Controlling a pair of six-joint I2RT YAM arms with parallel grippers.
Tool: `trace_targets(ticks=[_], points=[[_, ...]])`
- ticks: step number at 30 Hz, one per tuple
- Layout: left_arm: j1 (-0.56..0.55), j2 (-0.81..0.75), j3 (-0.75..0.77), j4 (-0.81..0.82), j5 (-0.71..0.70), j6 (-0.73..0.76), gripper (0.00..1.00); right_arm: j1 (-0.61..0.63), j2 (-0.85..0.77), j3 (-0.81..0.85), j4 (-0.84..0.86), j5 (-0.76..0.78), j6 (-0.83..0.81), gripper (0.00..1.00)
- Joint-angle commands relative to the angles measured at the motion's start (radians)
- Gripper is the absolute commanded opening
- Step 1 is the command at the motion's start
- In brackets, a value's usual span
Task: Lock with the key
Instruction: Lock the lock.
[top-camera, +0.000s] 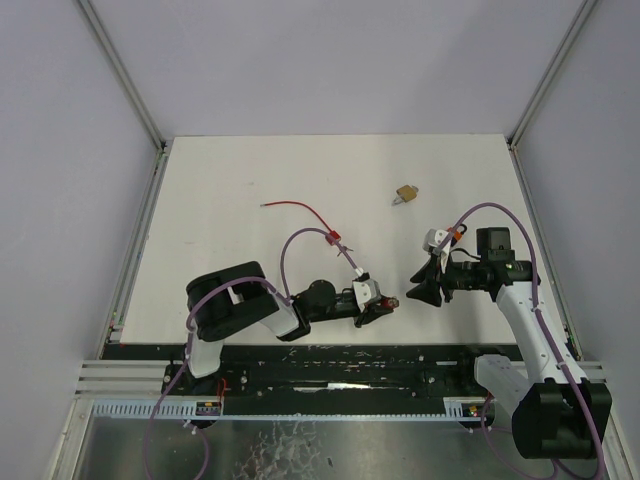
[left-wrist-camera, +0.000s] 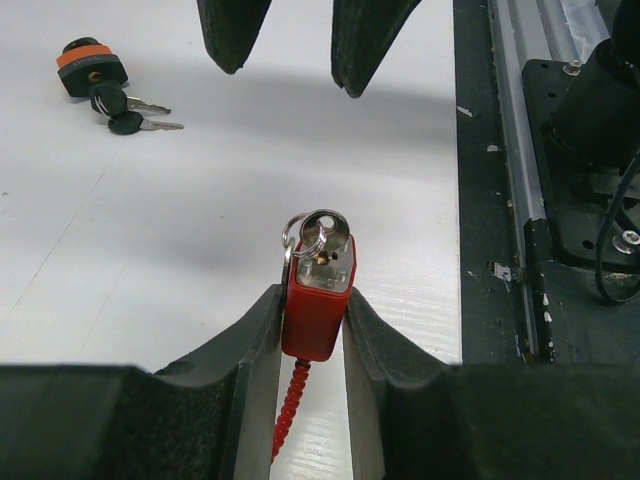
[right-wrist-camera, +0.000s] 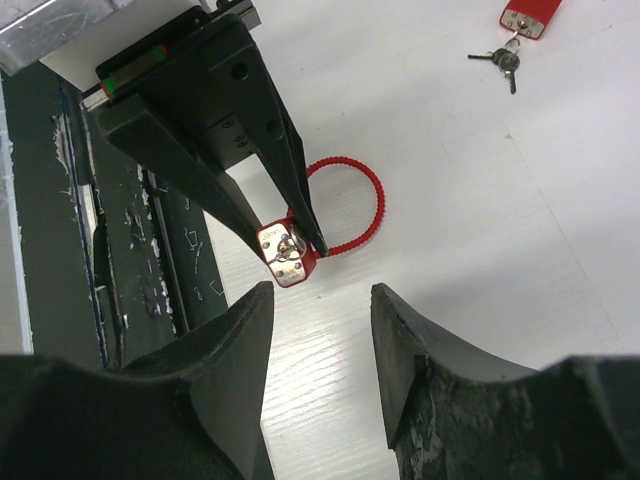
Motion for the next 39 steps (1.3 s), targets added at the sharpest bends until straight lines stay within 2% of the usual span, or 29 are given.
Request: trace_targets(ticks=[1,12,17,20,23,28,30,33,39], points=[[-0.003,-0.033,0.004,-0.055,0.004,0.006,0.0,0.0,-0.001,0.052,-0.035,-0.056,-0.032,0.5],[-0.003,-0.076,0.029,-0.159,0.021,0.008,0.0,0.02,-0.018,0.118,-0.032,-0.059,-0.004,0.5],[-0.004,-0.1,0.035,-0.196,0.026,0.0,0.0,0.099,0.026,0.15,0.001,-0.021,-0.017,0.5],[-0.003,-0.115,0.037,-0.215,0.034,-0.003,0.0,0.13,0.044,0.104,-0.012,-0.062,-0.131,0.51],[0.002,-0.136,0.033,-0.235,0.037,0.002,0.0,0.131,0.034,0.048,-0.035,-0.062,-0.325,0.55],[0.031,-0.164,0.028,-0.232,0.092,-0.062,0.0,0.132,-0.037,-0.003,-0.111,-0.109,-0.623,0.79],[0.039,-0.177,0.018,-0.225,0.121,-0.087,0.0,0.131,-0.066,-0.022,-0.123,-0.12,-0.689,0.84],[0.041,-0.192,0.005,-0.206,0.154,-0.095,0.0,0.131,-0.081,-0.048,-0.111,-0.103,-0.716,0.85],[0.043,-0.191,0.007,-0.253,0.137,-0.048,0.0,0.131,-0.071,-0.034,-0.167,-0.112,-0.73,0.79]])
